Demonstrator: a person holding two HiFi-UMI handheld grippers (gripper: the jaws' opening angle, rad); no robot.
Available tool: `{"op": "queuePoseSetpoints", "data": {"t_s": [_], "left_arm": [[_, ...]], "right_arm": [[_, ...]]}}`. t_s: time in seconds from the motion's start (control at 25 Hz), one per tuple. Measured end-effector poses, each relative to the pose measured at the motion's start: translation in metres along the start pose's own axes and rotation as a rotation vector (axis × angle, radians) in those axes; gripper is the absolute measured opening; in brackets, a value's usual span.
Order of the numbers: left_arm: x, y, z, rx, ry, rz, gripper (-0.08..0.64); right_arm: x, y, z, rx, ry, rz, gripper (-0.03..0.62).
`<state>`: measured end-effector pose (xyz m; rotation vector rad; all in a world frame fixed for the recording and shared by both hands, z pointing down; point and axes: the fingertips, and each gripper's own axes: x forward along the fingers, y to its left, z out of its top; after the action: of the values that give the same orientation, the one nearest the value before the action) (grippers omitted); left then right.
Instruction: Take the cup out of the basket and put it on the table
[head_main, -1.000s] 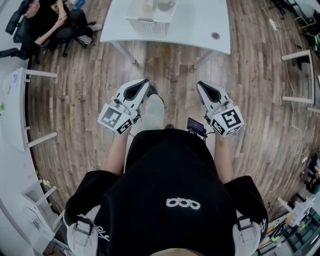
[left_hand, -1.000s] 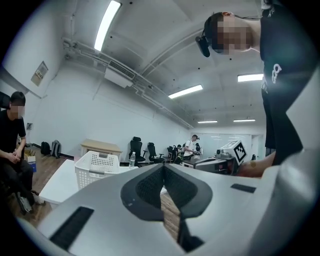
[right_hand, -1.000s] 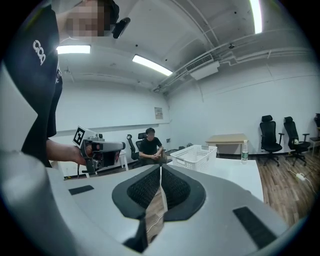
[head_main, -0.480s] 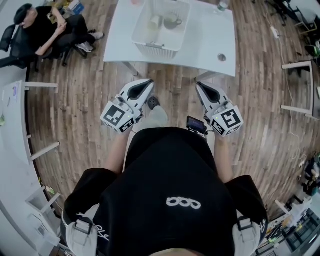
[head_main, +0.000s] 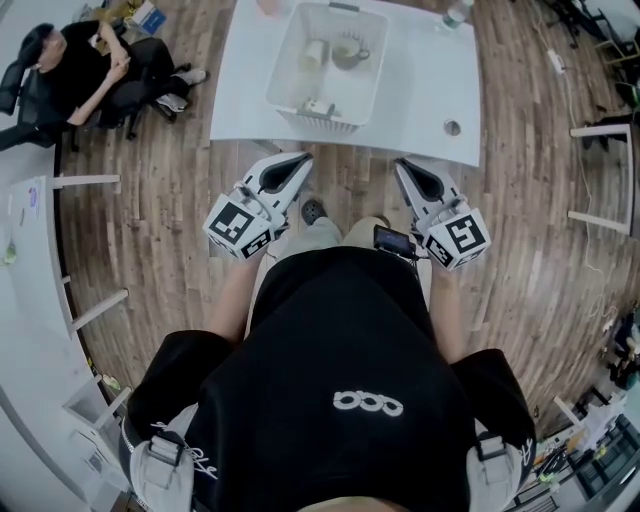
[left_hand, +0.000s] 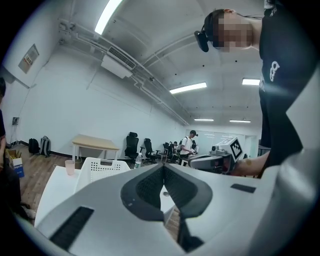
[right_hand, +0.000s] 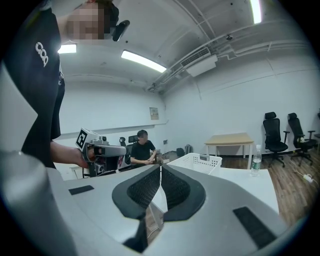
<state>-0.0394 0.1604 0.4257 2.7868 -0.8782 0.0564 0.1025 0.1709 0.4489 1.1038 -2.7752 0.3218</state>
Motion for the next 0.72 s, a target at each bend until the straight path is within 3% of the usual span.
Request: {"op": "queuePoseSetpoints", "data": {"t_s": [0.28, 0.72], "left_arm": [[0.049, 0.025, -0.001, -0.005, 0.016, 0.041, 0.008], [0.161, 0.074, 0.021, 0.001, 0.003, 0.205, 0.008]], "right_arm": [[0.021, -0.058, 0.010, -0.005, -0.009, 0.044, 0.026], [0.060, -0.180, 0.036, -0.063, 0.015, 0.225, 0.026]]}}
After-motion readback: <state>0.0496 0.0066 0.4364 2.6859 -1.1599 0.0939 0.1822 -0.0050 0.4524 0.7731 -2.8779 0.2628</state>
